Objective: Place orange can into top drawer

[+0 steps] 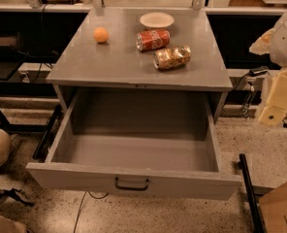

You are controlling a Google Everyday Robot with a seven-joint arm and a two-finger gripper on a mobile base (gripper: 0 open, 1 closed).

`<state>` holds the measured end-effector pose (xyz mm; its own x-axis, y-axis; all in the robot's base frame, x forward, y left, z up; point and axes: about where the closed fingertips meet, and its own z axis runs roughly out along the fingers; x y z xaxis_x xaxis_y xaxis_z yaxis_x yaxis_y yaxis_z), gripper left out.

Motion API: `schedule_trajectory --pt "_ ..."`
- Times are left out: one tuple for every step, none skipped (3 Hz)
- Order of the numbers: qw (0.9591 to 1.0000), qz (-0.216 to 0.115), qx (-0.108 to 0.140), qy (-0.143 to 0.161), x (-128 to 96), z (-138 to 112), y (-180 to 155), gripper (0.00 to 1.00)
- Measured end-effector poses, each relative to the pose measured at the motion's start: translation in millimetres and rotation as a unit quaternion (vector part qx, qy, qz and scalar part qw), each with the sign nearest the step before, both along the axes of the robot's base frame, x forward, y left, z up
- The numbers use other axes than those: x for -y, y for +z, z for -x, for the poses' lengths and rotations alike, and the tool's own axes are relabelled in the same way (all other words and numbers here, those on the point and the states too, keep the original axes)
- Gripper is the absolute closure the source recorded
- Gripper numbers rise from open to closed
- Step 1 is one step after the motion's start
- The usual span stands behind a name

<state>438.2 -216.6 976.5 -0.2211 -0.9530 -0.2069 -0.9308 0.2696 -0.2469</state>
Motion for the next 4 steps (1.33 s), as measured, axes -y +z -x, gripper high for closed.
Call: schedule_trajectory --pt "1.0 0.003 0.008 0.003 -1.1 -4.1 2.4 0.0" --pt "0.998 0.027 0.044 0.037 -6.2 -42.2 8.5 0.0" --pt "0.9913 0.057 0.084 0.084 -18.3 -103.2 16.8 0.0" --pt "0.9845 0.055 0.106 0.129 -50.4 -160.1 23.3 0.0"
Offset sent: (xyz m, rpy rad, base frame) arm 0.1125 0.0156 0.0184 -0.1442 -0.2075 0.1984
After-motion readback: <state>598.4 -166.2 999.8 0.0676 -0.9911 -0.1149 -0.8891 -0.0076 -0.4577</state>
